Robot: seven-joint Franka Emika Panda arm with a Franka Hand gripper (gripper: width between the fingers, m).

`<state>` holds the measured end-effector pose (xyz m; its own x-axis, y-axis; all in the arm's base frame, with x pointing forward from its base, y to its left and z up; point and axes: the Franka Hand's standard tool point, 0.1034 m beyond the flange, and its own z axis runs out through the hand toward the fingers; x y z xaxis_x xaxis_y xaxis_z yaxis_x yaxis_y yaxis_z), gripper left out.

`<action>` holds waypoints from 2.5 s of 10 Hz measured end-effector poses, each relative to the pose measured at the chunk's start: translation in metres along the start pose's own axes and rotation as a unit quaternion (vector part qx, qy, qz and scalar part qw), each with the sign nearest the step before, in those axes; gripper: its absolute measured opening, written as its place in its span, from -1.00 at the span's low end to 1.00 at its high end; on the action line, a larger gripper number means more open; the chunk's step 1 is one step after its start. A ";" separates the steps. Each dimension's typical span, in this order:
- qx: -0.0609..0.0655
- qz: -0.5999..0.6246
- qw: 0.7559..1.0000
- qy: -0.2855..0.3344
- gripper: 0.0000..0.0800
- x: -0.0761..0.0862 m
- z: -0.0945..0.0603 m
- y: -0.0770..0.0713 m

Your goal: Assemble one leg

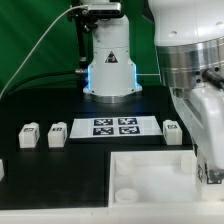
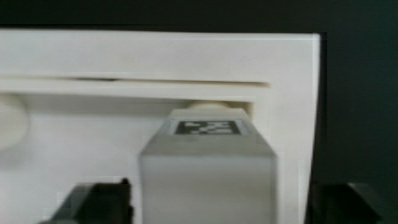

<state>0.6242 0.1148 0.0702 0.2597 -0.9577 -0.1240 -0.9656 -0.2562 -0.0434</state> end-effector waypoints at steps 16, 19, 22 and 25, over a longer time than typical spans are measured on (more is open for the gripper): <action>-0.005 -0.361 0.932 0.009 -0.27 0.000 0.005 0.005; -0.005 -0.176 0.984 0.005 -0.27 -0.002 0.006 0.000; 0.006 0.045 0.999 -0.013 -0.27 -0.004 0.007 -0.002; 0.015 0.220 0.975 -0.012 -0.27 -0.005 0.007 -0.006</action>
Offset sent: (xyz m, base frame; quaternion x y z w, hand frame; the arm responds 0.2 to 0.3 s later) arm 0.0000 0.0000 0.0000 0.0000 0.0000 -0.2667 0.9638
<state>0.6286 0.1222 0.0644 -0.1795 -0.9705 -0.1607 -0.9830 0.1833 -0.0087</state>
